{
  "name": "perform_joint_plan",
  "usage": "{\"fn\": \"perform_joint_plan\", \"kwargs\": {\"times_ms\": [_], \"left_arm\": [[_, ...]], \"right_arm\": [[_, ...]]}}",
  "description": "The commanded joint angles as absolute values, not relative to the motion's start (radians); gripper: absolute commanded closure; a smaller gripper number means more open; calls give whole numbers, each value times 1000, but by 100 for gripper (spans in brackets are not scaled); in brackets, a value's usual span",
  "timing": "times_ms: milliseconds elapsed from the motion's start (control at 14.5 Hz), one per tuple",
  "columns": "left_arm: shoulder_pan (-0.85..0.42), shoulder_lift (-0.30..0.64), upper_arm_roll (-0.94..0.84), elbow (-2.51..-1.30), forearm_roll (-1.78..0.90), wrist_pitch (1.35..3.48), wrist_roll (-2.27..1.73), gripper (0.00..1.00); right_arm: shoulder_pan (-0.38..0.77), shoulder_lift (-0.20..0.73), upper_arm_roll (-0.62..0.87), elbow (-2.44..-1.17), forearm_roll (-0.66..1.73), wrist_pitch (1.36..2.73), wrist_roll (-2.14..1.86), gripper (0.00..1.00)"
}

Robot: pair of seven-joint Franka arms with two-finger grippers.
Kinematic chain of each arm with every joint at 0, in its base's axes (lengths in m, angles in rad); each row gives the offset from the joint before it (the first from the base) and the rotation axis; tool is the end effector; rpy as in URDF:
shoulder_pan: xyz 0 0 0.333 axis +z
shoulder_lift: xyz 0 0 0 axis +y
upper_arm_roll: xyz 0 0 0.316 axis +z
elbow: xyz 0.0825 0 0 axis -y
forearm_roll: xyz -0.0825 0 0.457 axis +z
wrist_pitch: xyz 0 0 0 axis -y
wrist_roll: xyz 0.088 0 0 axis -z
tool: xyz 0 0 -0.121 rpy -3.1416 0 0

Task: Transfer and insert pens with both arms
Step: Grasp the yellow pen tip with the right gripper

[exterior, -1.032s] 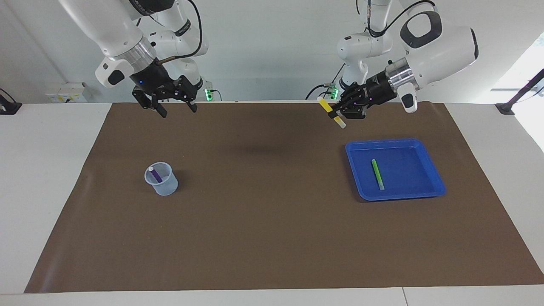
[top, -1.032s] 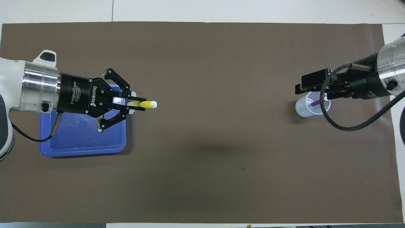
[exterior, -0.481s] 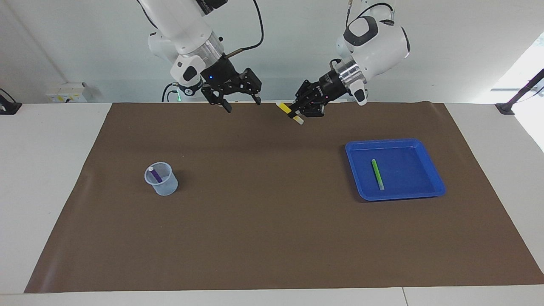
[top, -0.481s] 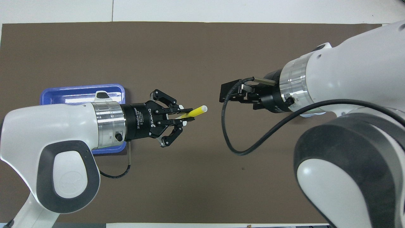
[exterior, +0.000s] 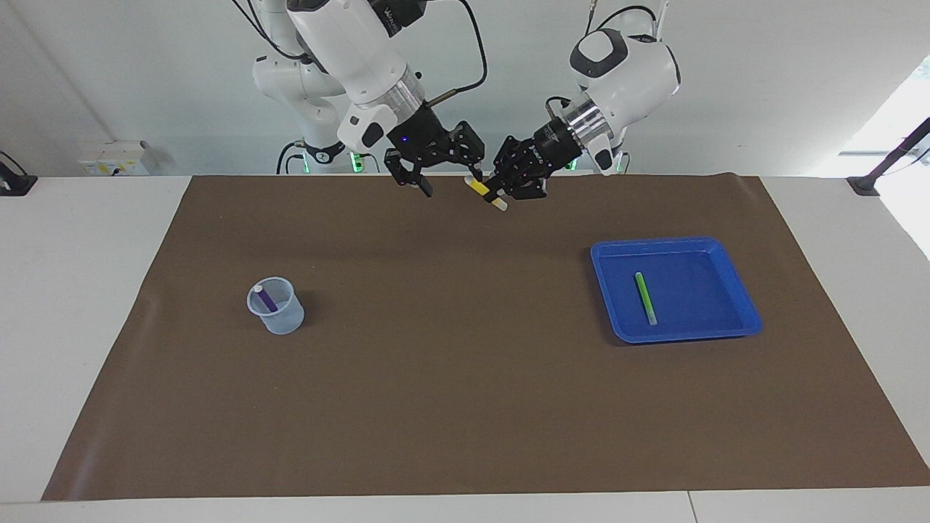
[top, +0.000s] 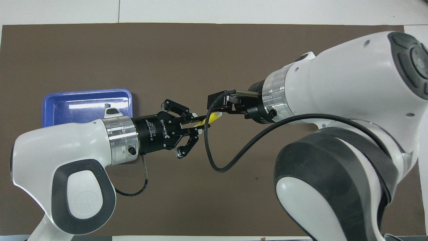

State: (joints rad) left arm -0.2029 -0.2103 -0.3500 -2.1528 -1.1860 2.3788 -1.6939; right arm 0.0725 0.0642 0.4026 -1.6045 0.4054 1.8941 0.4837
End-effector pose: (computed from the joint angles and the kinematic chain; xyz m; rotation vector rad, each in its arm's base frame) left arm 0.5038 -0.3417 0.5000 1.3622 1.8262 -0.7981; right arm 0.5902 0.3342 0.5935 -2.6592 0.1303 -0.0084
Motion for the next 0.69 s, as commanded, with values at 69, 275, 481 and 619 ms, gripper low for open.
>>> {"fn": "perform_joint_plan", "kwargs": {"times_ms": [69, 275, 481, 619], "left_arm": [[-215, -244, -344, -2186, -1226, 2431, -1724, 100], [-219, -242, -344, -2186, -1226, 2442, -1739, 100], [-221, -242, -344, -2186, -1226, 2456, -1744, 100], [-221, -242, -344, -2186, -1235, 2467, -1747, 100]], "right_arm": [[64, 63, 431, -1609, 403, 1936, 477, 1], [66, 64, 431, -1608, 394, 1944, 454, 5], [66, 64, 433, -1609, 394, 1977, 446, 5], [77, 66, 433, -1608, 394, 1986, 446, 6]]}}
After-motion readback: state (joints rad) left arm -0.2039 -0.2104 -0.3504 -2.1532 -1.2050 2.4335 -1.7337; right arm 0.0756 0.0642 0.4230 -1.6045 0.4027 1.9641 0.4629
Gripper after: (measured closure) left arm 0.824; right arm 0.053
